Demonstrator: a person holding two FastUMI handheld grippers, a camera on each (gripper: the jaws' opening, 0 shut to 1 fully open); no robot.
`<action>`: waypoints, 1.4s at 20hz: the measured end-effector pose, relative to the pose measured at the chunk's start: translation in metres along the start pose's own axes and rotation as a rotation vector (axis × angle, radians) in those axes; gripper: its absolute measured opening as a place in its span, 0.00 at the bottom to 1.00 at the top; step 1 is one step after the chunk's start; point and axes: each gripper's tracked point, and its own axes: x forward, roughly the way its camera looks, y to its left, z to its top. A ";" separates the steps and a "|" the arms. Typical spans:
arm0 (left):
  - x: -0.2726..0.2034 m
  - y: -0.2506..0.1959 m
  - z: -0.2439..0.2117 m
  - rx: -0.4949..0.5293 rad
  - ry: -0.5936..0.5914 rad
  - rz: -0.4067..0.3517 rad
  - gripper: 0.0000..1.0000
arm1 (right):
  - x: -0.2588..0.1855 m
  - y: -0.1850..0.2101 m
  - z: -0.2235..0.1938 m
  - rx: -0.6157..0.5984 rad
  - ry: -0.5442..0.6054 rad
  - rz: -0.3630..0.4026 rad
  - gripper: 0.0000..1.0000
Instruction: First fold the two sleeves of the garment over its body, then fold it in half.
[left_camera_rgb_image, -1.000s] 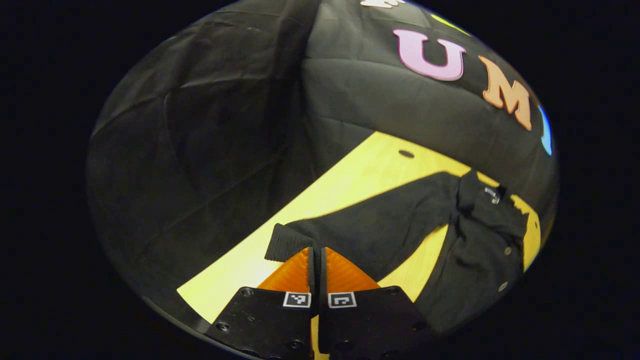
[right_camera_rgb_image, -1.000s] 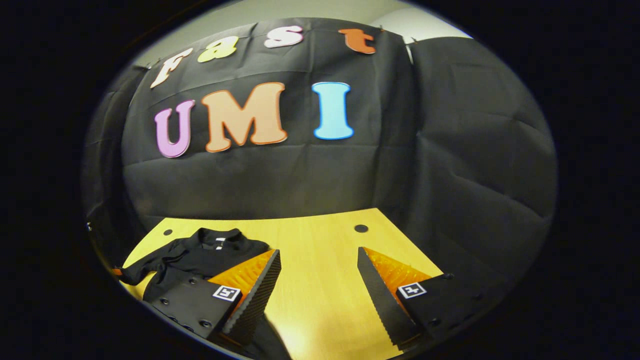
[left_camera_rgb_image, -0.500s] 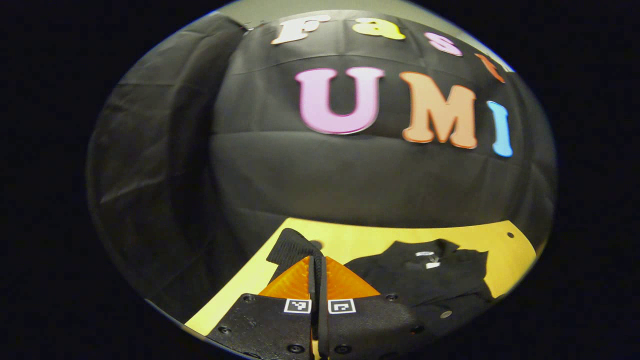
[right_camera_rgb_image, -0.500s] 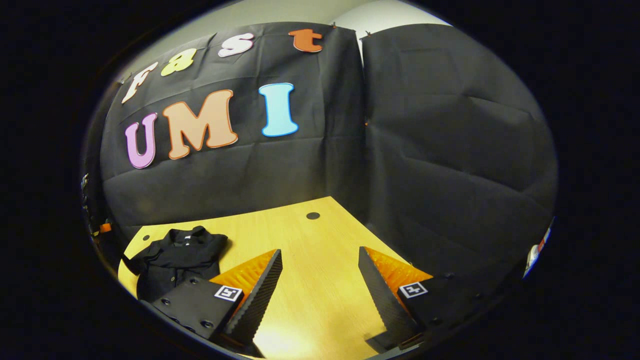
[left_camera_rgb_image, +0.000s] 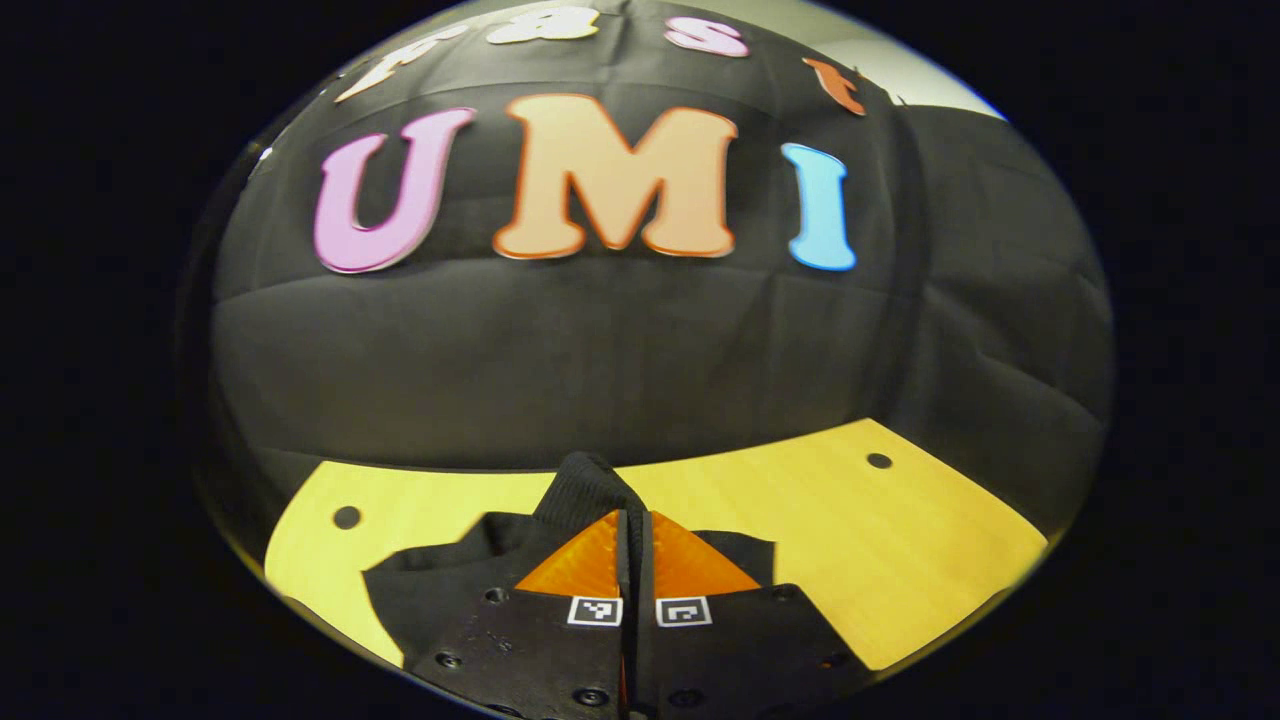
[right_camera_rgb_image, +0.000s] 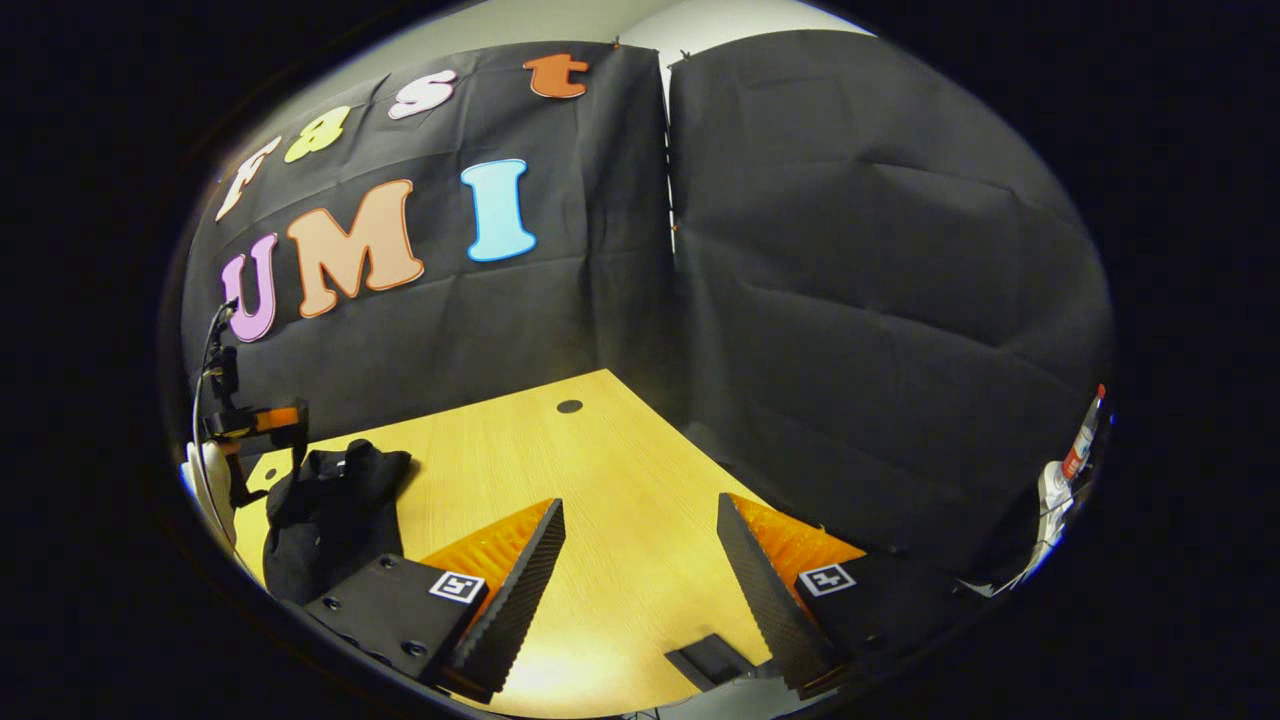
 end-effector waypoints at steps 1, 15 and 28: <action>0.008 -0.016 -0.004 0.008 0.009 -0.014 0.00 | 0.000 -0.003 -0.004 0.006 0.003 0.001 0.98; -0.028 -0.047 -0.017 -0.011 0.008 0.018 0.93 | 0.019 0.083 -0.068 -0.243 0.093 0.234 0.98; -0.305 0.114 -0.187 -0.064 0.256 0.362 0.92 | -0.027 0.244 -0.213 -0.573 0.308 0.679 0.99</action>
